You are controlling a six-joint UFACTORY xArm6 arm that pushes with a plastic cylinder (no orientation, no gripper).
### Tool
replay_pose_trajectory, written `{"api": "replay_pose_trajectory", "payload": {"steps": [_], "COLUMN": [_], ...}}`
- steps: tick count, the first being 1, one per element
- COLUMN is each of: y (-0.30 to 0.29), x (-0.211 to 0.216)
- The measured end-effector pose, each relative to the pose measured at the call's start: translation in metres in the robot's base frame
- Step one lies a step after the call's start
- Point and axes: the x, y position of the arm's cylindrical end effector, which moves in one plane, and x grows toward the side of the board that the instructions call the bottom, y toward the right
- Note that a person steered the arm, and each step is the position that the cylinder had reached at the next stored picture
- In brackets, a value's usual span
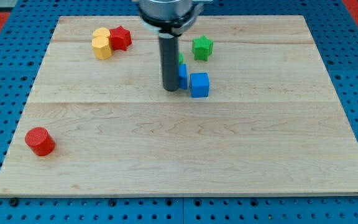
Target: Slide the red circle towards the group of block
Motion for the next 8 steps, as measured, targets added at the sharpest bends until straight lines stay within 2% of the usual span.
{"api": "replay_pose_trajectory", "payload": {"steps": [1, 2, 3, 5, 6, 7, 8], "y": [-0.041, -0.155, -0.218, -0.163, -0.145, -0.230, -0.230], "x": [0.106, 0.184, 0.163, 0.066, 0.122, 0.120, 0.057]}}
